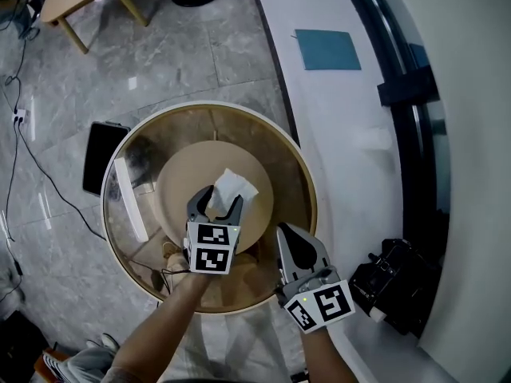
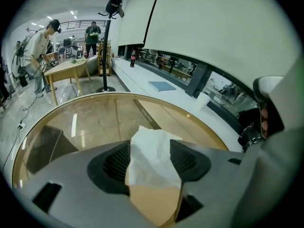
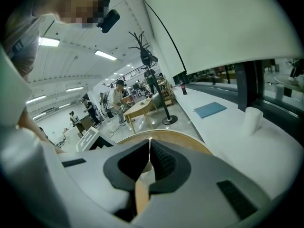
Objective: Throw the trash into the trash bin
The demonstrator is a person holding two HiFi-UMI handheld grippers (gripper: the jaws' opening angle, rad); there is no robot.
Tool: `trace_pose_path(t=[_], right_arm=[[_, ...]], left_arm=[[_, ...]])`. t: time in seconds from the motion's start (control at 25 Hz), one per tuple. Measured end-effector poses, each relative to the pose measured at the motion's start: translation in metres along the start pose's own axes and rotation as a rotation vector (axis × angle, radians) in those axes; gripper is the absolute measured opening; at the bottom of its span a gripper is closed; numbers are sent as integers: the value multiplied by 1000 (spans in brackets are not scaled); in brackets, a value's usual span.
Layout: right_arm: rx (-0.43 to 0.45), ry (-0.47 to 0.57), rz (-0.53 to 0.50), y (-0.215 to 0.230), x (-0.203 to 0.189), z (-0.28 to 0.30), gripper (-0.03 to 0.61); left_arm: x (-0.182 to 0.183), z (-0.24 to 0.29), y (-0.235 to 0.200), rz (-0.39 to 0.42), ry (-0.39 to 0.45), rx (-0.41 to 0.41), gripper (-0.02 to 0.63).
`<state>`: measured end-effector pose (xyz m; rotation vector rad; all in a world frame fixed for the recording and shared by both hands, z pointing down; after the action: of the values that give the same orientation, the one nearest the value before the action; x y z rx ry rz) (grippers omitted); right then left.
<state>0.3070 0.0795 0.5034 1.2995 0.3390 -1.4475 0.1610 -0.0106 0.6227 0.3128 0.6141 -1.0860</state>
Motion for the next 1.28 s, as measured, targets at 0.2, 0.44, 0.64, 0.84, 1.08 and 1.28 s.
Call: trace_pose_path(t=[0.2,0.44,0.64,0.84,1.08,1.28], right_arm=[[-7,-4,11,5,-10,1,20],[0,-4,16,-2,-15,2,20],[-1,-10,15,-7,-20,0,20],[-7,-13,13,-13,-23,-2,20],[-15,-3,10,-25,-18,5,20],[-9,3,10,-41,-16,26,20]], left_arm=[[-7,6,0,0,-2,4,259],[-11,9,-1,9,-17,9,258],[-18,9,-2,1,-36,36,117],[-13,-2,-6,-33,-22,23,41],[-6,-14,-17,-53,-12,8,41],[1,-21,-41,-77,4,-1,41]])
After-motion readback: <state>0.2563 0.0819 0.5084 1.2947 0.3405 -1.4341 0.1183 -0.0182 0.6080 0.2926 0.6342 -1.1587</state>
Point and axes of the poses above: the fingertips, and each gripper's own axes: z forward along the fingers, y to its right, x out of its top, the point moved 8 cm from there along -z, backward along the fingers, and after that the axes turned 12 degrees about x, right-handed, at the moved point
